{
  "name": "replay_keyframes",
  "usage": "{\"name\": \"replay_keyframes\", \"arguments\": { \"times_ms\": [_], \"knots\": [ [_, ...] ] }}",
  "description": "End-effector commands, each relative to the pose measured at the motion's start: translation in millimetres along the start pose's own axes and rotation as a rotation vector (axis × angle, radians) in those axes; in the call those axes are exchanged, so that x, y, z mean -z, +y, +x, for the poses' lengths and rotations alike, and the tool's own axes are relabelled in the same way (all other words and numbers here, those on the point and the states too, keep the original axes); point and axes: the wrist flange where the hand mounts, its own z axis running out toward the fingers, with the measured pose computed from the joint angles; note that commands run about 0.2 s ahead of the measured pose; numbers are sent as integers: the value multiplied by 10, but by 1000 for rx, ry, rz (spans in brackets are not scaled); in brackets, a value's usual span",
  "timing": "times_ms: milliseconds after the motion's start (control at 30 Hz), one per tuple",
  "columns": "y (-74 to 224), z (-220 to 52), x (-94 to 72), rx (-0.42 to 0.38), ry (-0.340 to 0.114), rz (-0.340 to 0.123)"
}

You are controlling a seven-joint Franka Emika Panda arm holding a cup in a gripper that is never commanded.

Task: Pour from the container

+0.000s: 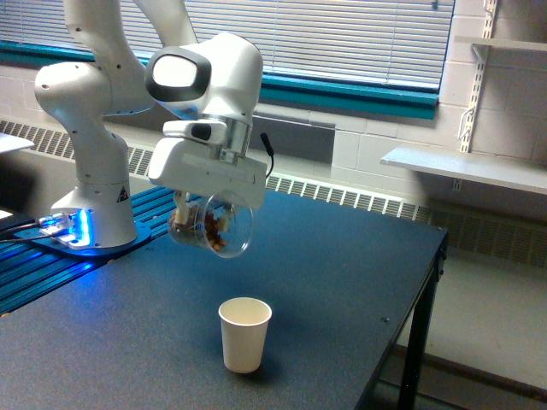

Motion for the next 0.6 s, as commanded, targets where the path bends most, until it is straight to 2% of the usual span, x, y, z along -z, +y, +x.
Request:
{"name": "replay_keyframes", "arguments": {
  "times_ms": [33,600],
  "knots": [
    [-86,-32,-15,-13,10,-25],
    [-204,-44,-130,28,19,-60]
  ]
}}
